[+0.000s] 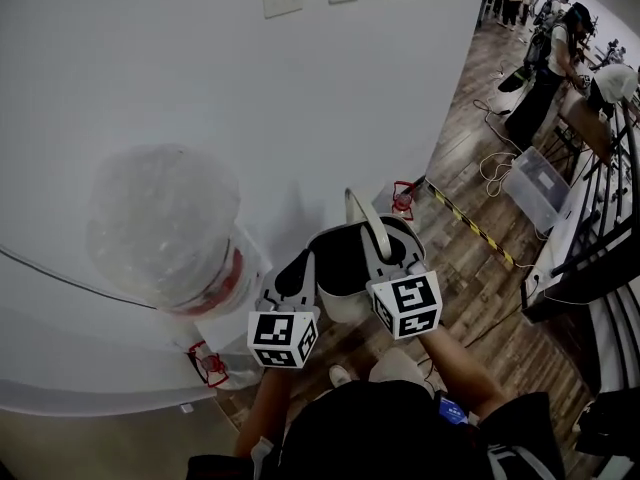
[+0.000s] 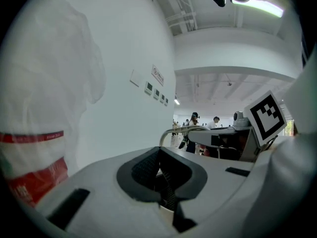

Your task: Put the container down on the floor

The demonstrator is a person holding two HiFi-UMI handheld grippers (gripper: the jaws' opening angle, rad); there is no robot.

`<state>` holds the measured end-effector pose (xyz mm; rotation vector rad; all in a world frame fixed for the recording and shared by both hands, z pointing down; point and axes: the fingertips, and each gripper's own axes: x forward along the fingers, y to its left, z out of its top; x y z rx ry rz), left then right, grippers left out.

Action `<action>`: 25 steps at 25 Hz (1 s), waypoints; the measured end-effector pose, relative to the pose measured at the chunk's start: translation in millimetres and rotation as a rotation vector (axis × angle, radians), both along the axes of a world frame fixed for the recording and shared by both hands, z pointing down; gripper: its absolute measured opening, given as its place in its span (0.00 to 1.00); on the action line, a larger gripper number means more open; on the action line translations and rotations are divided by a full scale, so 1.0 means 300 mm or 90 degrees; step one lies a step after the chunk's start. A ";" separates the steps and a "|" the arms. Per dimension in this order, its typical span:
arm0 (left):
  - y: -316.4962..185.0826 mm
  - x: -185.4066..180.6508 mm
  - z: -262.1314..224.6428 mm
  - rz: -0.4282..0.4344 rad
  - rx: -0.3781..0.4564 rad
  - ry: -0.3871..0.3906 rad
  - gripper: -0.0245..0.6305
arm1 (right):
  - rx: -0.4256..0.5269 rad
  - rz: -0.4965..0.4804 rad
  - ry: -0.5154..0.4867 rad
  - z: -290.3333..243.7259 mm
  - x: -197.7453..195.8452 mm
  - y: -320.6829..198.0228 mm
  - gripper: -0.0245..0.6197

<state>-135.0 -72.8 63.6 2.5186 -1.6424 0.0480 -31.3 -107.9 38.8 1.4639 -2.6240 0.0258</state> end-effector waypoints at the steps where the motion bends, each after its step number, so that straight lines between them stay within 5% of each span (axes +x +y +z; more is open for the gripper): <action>1: -0.003 0.002 -0.002 0.002 0.001 0.001 0.06 | -0.001 0.000 0.002 0.003 0.000 -0.001 0.08; 25: -0.215 0.181 0.017 -0.072 -0.004 0.020 0.06 | -0.002 -0.088 0.000 0.012 0.123 -0.204 0.08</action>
